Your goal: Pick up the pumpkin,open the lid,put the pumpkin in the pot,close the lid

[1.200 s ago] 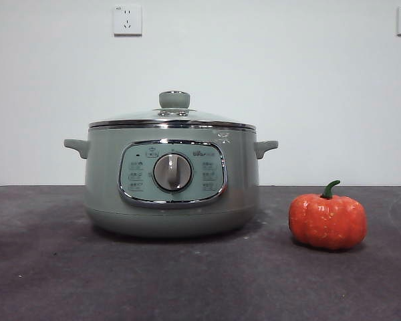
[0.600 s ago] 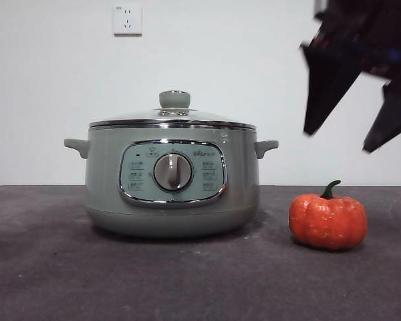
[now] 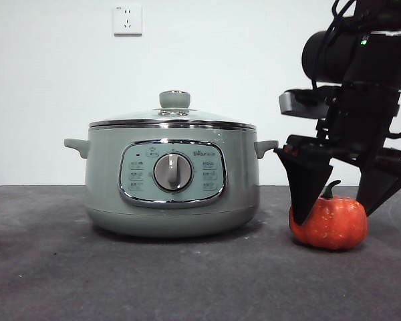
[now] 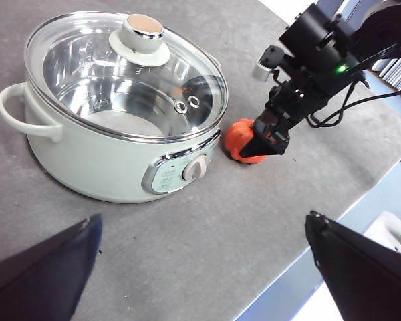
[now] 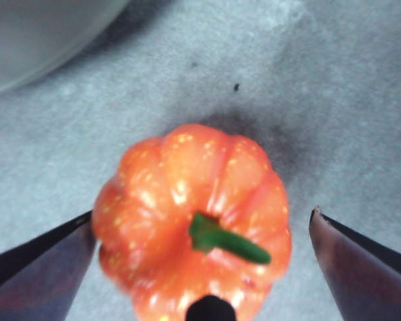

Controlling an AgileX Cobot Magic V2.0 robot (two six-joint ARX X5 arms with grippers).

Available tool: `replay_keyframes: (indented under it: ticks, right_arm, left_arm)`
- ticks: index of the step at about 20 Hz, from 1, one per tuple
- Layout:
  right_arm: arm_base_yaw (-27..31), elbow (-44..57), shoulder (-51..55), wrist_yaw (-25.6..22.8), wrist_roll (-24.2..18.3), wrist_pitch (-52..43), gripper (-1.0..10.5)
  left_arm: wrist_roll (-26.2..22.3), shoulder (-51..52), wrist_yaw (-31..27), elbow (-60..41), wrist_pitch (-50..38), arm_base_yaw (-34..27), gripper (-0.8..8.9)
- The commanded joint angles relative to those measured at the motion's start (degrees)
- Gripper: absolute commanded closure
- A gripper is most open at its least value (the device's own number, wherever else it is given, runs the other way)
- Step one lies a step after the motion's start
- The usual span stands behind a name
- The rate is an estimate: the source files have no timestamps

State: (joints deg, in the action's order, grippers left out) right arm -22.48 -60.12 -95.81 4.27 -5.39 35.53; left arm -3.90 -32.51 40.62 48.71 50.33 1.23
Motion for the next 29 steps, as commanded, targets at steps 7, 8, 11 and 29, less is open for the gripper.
replay_keyframes:
  ticks: [7,8,11,29]
  right_arm:
    - [-0.1,-0.1,-0.4,-0.1,0.8,0.5,9.6]
    - [-0.1,-0.1,0.1,-0.1,1.3,0.6,9.6]
    - [-0.1,-0.1,4.2,-0.2,1.9,1.5,9.6]
    - [-0.1,-0.1,41.9,0.2,3.0,8.8,9.6]
  left_arm:
    - [-0.3,0.0,-0.2,0.3,-0.9,-0.1,0.28]
    - [-0.3,0.0,-0.5,0.3,-1.9,-0.1,0.28]
    - [1.0,-0.5,-3.2,0.4,-5.5,0.0,0.28]
    - [-2.4,-48.7,-18.8,29.2,-23.3,20.2,0.29]
